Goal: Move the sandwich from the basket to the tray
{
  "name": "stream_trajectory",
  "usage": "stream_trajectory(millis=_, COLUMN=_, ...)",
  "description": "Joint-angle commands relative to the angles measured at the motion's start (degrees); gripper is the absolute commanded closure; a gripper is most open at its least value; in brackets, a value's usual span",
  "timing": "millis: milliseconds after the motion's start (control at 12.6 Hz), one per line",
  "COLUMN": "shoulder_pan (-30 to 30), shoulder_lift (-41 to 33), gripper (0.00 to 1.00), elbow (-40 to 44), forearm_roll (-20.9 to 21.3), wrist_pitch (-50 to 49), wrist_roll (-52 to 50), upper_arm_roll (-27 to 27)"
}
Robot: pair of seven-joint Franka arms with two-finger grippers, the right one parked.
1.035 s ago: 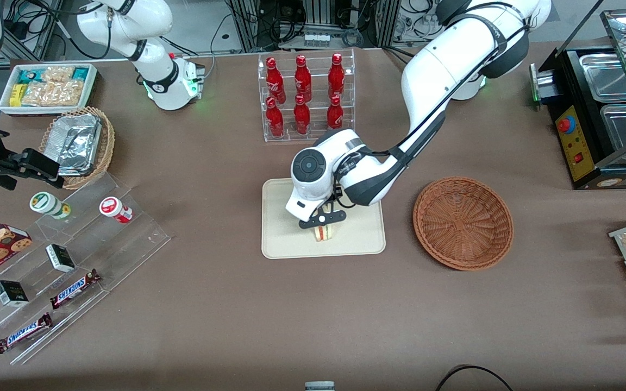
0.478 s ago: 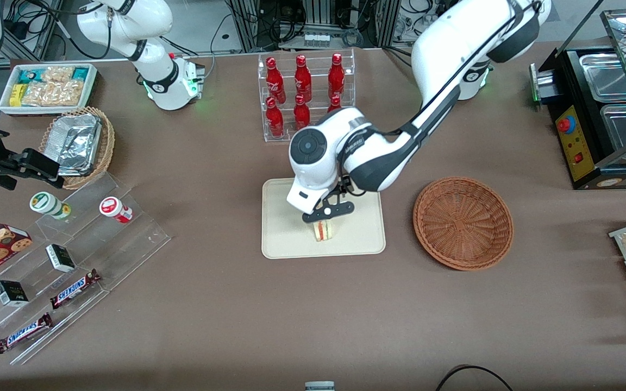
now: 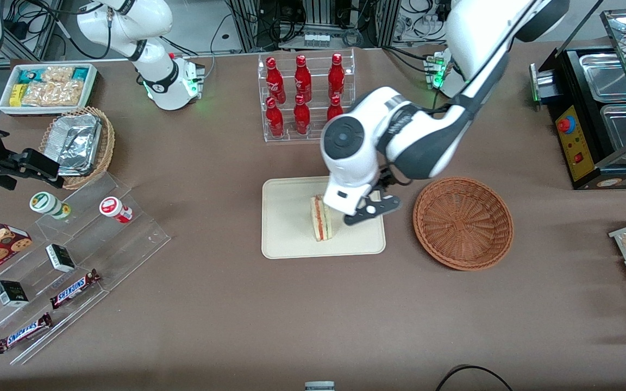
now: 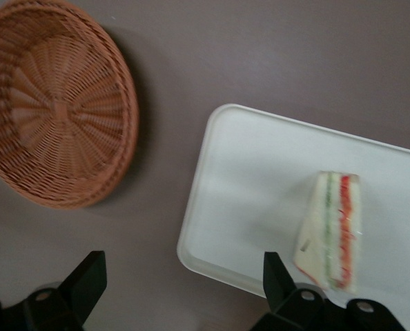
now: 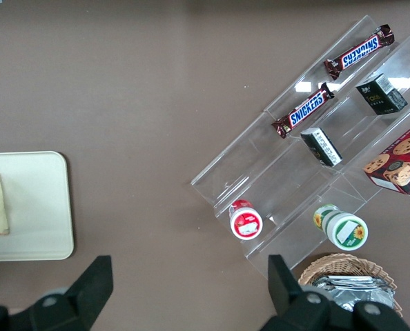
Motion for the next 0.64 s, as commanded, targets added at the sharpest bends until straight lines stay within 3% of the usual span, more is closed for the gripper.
stream_trajectory(millis=0, shoulder_pan=5.0, shoulder_lift=-5.7, gripper=0.00, elbow=-5.9, forearm_roll=-2.1, wrist_pitch=-0.9, wrist_roll=6.2, upper_arm_roll=-0.3)
stream_trajectory(millis=398, shoulder_pan=11.7, shoulder_lift=-13.0, gripper=0.00, elbow=-13.2, forearm_roll=-3.0, wrist_pitch=-0.9, wrist_roll=13.8, upper_arm_roll=-0.3)
stream_trajectory(millis=558, shoulder_pan=14.8, shoulder_lift=-18.5, gripper=0.00, elbow=-18.8, forearm_roll=-7.0, wrist_pitch=-0.1, wrist_roll=19.4, upper_arm_roll=0.0)
